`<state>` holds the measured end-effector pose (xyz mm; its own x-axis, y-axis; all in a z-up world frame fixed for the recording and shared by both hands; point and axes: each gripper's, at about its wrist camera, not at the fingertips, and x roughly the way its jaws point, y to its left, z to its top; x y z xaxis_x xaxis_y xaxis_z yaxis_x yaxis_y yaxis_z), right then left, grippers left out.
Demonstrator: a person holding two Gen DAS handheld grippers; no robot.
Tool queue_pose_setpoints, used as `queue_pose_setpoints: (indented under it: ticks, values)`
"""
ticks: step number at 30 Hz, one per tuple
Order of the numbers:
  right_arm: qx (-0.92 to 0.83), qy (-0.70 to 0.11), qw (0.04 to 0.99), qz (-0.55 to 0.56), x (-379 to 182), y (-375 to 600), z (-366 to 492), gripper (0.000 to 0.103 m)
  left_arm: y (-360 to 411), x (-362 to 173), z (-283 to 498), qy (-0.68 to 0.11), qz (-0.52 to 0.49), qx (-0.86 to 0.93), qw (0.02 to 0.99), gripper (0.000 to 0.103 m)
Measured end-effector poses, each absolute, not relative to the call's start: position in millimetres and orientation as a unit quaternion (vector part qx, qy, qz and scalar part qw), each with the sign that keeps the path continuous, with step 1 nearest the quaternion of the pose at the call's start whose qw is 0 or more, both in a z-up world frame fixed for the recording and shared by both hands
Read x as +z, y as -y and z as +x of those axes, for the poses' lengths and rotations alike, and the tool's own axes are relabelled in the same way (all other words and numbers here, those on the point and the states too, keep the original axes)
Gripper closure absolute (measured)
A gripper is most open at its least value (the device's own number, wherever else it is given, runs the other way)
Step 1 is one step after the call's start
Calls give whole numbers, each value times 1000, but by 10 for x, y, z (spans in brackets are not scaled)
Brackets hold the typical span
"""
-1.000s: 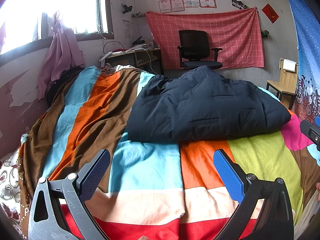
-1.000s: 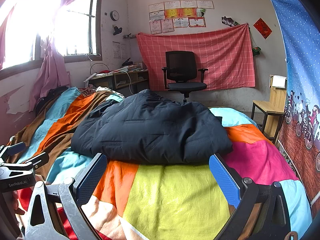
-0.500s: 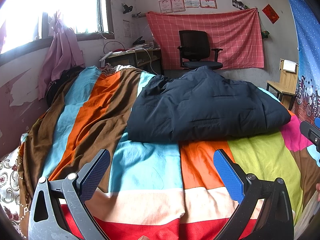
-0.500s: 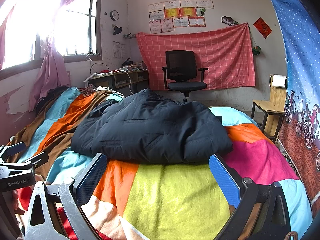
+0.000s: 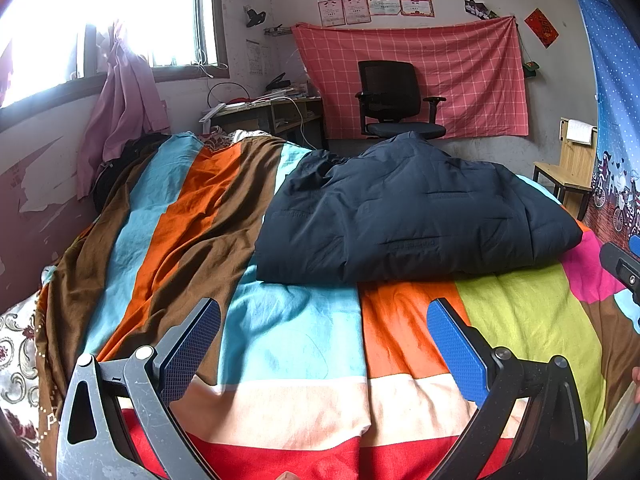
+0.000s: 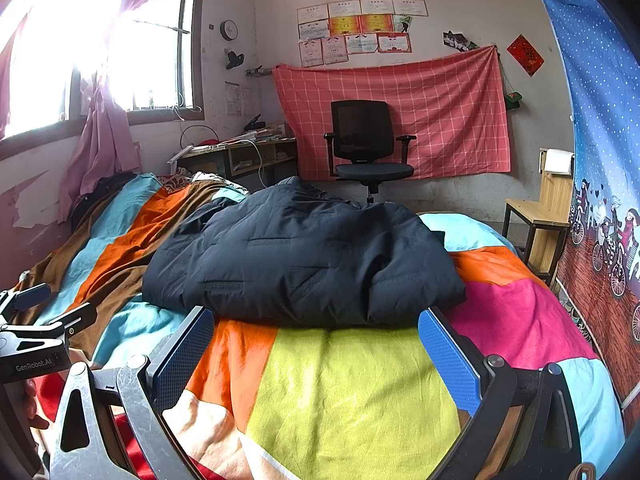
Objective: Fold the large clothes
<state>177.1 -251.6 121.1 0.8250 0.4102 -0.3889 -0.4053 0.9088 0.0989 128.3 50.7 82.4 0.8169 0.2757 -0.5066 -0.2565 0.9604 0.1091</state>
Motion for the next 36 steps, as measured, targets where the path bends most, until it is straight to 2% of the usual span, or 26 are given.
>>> queue_pose_setpoints:
  ticks: [36]
  values:
    - [213,-206,955,6,1221,2514,1774,0,-534,825,1287,-269,16,137,953,2]
